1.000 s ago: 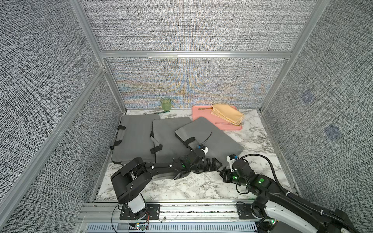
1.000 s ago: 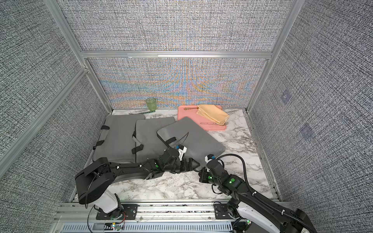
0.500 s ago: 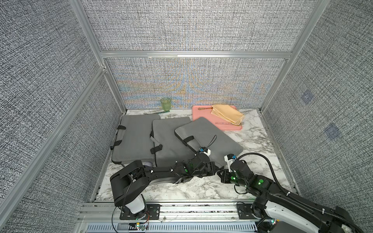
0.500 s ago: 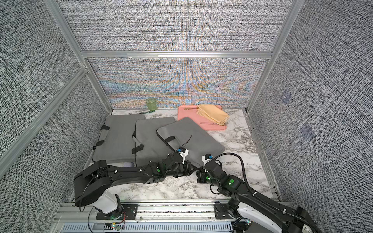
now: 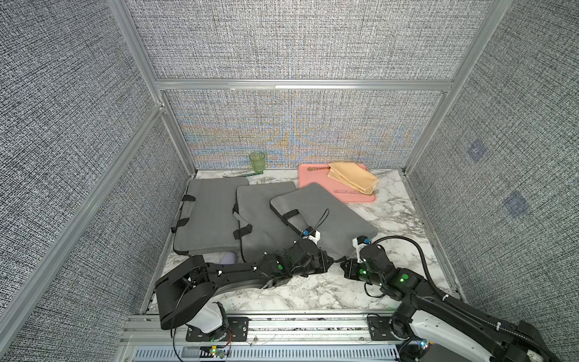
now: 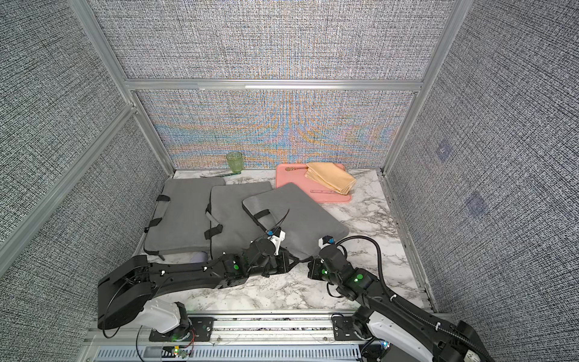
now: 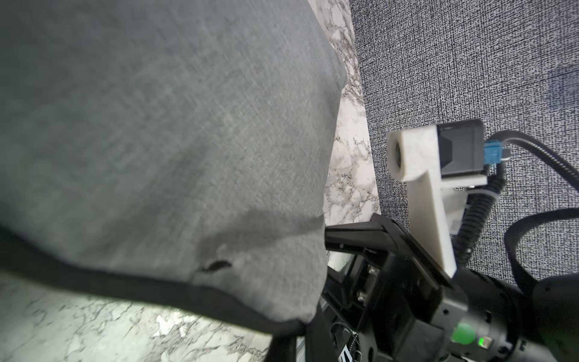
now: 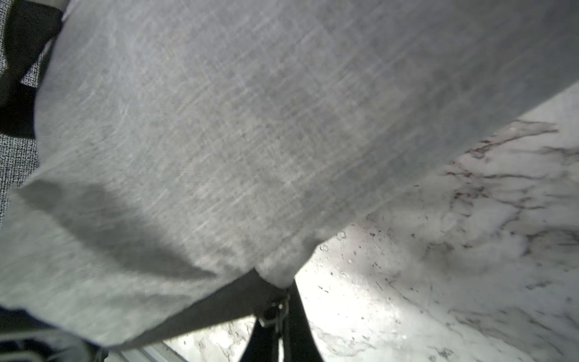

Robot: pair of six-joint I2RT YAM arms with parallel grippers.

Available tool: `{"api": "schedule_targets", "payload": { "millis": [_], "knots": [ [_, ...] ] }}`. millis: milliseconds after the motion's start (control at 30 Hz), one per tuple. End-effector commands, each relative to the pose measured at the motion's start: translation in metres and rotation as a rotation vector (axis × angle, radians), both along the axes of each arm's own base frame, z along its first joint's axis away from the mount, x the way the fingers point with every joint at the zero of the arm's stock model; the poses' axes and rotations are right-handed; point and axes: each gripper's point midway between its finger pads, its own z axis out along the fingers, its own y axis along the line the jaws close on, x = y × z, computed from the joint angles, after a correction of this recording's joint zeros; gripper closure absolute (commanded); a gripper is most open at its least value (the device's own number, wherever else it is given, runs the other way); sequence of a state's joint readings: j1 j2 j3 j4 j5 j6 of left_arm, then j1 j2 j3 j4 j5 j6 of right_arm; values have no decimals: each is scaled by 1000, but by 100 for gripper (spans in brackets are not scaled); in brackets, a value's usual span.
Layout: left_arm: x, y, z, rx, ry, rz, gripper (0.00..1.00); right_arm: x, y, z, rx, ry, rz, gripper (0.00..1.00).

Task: Put the mouse into the laptop bag
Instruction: Zip the zipper on the zippered laptop bag, then move the zippered laptop bag to the center of the board.

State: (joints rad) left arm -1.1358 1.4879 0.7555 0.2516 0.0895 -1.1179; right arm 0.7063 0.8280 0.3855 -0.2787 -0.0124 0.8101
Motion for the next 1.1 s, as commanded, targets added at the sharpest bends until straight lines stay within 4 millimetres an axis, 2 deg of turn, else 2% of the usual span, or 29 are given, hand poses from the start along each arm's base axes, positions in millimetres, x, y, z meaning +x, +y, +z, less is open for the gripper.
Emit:
{"api": "schedule_targets", "payload": {
  "millis": [0,67,100,167,233,300,400,533,633,733,867,967,1067],
  "knots": [
    [11,9,2,13,-36,54,100,-10,-41,-22,-179,73,-108,100],
    [9,11,1,13,-34,51,100,-9,-43,-16,-185,56,-103,100],
    [8,12,0,11,-32,49,100,-9,-47,-12,-192,47,-114,94],
    [6,15,-1,5,-28,48,100,-8,-53,-3,-195,29,-135,66],
    [6,22,-5,14,-28,66,100,-9,-58,8,-177,0,-149,27],
    [7,29,-10,33,-26,89,100,-9,-63,17,-155,-26,-169,4],
    [4,34,-18,42,-16,90,100,-7,-73,25,-141,-37,-213,1],
    [0,43,-25,49,-5,95,100,10,-78,27,-147,-5,-250,1],
    [-1,56,-29,64,-9,123,100,31,-86,13,-177,58,-289,1],
    [0,73,-31,96,-16,168,100,60,-69,3,-53,72,-242,1],
    [2,86,-28,115,-37,200,100,90,-69,-10,-43,132,-263,1],
    [3,88,-25,113,-50,203,100,104,-60,-21,6,174,-251,1],
    [4,88,-24,108,-60,205,100,112,-52,-32,65,191,-251,9]
  ]
}}
